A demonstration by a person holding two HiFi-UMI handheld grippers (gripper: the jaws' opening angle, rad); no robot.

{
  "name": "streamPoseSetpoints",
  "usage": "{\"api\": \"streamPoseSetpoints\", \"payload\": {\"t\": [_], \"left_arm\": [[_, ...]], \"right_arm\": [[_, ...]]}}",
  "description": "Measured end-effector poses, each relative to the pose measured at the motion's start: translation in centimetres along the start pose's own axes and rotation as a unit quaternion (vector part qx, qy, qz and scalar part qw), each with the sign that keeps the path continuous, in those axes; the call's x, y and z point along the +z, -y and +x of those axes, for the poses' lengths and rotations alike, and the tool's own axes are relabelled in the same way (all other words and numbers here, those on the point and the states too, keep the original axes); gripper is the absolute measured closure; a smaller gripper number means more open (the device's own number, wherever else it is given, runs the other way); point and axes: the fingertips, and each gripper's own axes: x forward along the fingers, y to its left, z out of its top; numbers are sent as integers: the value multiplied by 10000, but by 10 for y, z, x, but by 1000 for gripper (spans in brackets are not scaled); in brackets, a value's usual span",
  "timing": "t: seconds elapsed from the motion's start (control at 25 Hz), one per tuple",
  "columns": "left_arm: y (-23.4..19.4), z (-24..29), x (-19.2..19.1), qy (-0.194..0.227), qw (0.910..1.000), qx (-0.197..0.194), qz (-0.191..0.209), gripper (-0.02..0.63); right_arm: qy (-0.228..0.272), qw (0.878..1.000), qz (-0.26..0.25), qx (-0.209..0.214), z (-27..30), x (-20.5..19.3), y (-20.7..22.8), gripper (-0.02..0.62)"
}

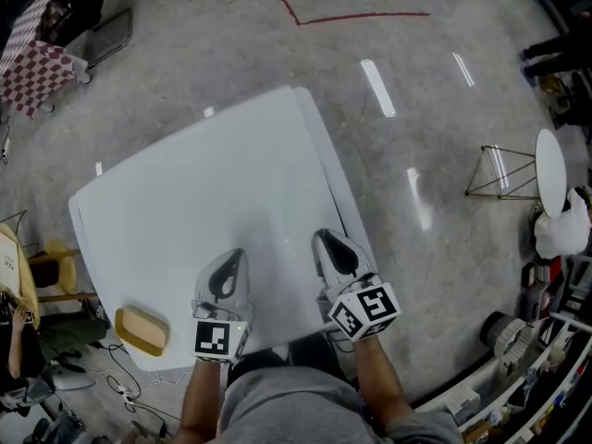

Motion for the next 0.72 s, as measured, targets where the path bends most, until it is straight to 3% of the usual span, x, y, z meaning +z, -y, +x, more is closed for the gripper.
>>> {"api": "streamPoseSetpoints", "payload": {"t": [0.72], "left_arm": [[2, -8, 6, 47, 9999, 104, 16, 595]], "right_arm": [[45, 9997, -244, 85, -7, 6, -9, 558]]}}
